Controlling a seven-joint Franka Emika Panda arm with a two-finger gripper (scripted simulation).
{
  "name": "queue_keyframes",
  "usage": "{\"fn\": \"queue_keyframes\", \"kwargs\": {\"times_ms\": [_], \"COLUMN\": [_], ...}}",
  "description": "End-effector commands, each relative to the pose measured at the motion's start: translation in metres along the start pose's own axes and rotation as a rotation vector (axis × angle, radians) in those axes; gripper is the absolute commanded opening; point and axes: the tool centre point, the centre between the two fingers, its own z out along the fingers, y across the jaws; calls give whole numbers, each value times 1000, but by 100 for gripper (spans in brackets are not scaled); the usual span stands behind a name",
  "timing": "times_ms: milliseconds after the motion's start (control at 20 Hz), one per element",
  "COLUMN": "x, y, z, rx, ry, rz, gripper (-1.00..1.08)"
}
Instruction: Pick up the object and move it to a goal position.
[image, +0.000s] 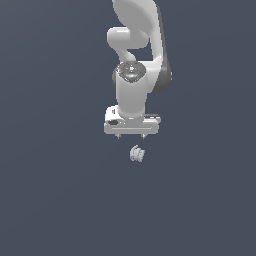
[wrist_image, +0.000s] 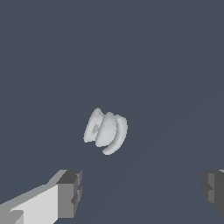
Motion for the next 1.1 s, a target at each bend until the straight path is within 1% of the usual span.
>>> {"fn": "queue_keyframes", "kwargs": {"times_ms": [0, 100, 350, 450, 750, 1050], "x": [0, -1, -7, -9, -7, -4], "y": [0, 2, 19, 22, 19, 12], "z": [0, 1, 7, 7, 8, 18], "rx": [0, -3, -26, -29, -27, -26], "ry": [0, -3, -32, -37, -33, -26], "rz": [0, -1, -11, -16, -5, 48], "gripper": [100, 100, 100, 100, 100, 100]}}
